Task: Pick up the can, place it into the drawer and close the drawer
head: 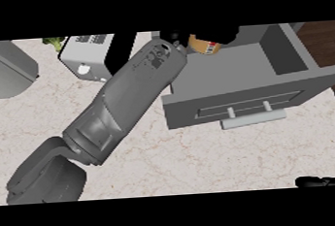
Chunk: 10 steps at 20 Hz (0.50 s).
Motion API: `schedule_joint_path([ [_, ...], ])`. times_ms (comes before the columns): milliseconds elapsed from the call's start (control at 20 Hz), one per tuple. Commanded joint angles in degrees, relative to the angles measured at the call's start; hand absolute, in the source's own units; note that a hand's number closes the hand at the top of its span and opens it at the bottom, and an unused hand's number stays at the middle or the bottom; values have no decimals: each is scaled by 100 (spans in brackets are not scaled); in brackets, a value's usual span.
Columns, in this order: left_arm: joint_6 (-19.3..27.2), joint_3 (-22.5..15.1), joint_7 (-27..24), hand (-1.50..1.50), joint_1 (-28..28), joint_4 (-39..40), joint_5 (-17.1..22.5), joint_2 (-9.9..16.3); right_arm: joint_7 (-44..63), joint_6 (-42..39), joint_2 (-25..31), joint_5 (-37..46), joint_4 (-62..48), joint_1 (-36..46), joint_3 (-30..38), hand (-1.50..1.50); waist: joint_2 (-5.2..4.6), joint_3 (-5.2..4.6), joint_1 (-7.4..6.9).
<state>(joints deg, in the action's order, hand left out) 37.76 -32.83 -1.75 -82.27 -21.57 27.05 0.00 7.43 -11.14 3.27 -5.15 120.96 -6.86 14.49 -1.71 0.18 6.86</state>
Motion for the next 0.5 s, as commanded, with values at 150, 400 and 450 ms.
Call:
schedule_joint_path([
  [150,351,-326,-27,-150,178,33,192,0,123,107,-93,224,184,27,-222,-150,-2,-4,78],
  [400,514,-281,-114,-150,-1,200,311,0,171,54,26,41,153,123,-68,-150,-12,-4,22],
  [450,666,-389,0,-150,129,-24,412,0,214,-8,59,-40,257,22,-37,-150,3,-2,103],
])
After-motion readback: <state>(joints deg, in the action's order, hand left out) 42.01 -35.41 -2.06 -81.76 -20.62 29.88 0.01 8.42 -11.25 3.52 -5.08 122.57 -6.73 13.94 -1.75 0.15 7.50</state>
